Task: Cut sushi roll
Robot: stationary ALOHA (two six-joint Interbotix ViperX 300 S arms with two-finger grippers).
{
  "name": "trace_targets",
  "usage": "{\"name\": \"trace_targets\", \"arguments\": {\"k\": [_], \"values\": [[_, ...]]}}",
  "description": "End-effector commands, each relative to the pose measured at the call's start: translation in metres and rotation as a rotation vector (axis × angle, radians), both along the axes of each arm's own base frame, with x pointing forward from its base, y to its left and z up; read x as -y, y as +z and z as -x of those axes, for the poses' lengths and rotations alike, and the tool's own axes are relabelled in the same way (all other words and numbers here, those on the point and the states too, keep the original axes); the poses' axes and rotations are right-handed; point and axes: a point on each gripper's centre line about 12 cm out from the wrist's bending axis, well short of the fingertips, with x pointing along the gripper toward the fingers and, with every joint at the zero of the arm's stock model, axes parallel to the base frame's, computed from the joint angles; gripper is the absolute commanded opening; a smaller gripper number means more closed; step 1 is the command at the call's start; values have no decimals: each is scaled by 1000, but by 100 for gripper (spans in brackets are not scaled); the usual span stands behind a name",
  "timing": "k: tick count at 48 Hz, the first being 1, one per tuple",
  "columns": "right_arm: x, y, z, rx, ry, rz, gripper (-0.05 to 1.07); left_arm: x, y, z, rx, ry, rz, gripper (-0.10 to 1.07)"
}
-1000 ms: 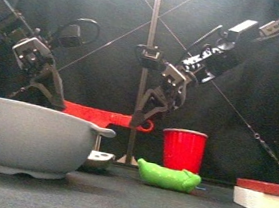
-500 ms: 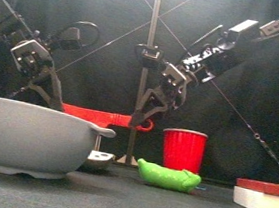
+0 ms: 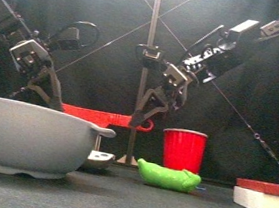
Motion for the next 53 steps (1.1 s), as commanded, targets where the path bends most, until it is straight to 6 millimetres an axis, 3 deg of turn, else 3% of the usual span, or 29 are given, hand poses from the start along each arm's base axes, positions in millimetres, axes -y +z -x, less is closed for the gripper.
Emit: {"name": "trace_targets", "arguments": {"k": [1, 12, 32, 53], "values": [[3, 17, -2, 49, -13, 13, 26, 0, 4, -3, 12, -1, -1, 33], [3, 12, -2, 36, -13, 8, 26, 0, 3, -3, 9, 2, -1, 33], [1, 27, -3, 75, -11, 20, 26, -2, 4, -4, 14, 8, -5, 33], [-1, 25, -3, 69, -4, 19, 26, -4, 4, -4, 15, 15, -13, 33]]}}
